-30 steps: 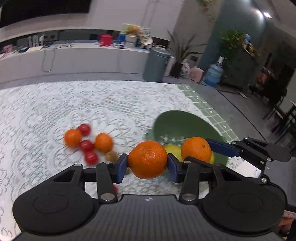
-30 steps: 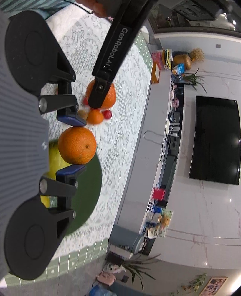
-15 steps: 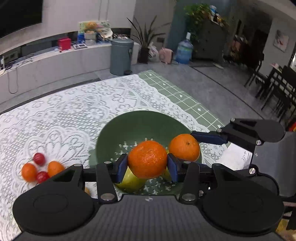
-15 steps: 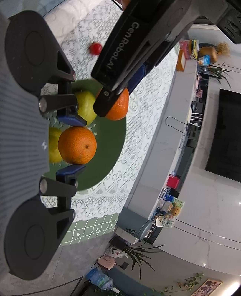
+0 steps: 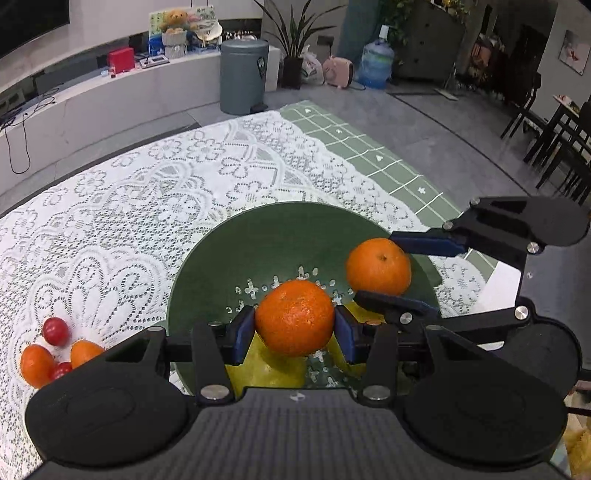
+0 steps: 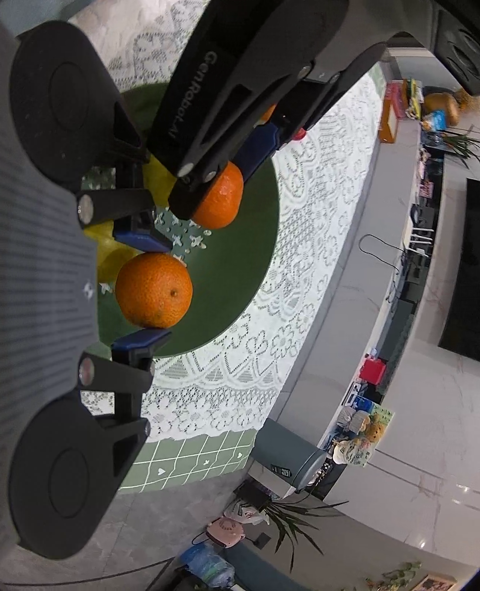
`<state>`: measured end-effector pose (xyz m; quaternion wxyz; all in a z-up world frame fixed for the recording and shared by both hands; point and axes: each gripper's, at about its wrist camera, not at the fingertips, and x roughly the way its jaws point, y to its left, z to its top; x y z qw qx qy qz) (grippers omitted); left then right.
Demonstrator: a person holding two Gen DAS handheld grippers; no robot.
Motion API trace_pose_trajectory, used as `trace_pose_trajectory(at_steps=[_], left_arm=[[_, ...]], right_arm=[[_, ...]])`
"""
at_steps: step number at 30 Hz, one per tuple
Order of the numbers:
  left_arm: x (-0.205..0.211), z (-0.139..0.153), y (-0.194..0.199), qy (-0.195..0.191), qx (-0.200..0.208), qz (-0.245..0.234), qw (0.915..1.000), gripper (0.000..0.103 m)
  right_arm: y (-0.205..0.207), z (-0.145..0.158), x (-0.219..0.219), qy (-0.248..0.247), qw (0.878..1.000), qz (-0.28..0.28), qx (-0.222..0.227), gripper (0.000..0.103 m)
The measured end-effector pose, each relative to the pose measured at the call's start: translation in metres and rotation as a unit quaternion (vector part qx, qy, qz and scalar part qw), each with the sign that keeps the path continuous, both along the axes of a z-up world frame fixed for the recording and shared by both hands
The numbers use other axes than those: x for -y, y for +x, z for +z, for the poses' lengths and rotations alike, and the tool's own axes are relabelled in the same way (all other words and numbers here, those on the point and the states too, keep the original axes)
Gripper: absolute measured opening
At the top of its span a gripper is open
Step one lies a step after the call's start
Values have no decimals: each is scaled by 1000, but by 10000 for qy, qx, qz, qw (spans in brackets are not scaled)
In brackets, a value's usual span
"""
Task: Organize fruits
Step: 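Carry the orange in the left tool over the colander while the right tool carries its orange, then lower and open the left tool onto the pears while the right tool releases its orange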
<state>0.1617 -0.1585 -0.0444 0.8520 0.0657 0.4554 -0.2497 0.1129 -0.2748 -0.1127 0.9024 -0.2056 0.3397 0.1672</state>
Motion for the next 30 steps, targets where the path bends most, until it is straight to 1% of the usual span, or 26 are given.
trace_pose_trajectory(at_steps=[7,16,21,23,30], left_arm=[[4,-10,15,117,-233,-27,9997,52],[9,-17,29,63,-346,-33,9994,52],[10,-26,37,180,-377,67,9991,52],[10,-29,40,154,-427,70,9989,52],[13,-35,46,262,-484,19,9985,53]], right_arm=[[18,-11,-1,-106,9997,83,-225,43],[32,-21,-5,-189,9992,129,-326,43],[39,-26,-5,-216,9989,125,-408,43],[40,-28,-6,-243,9986,146,-443,43],[43,-35,-10,-286,9977,200,-580,43]])
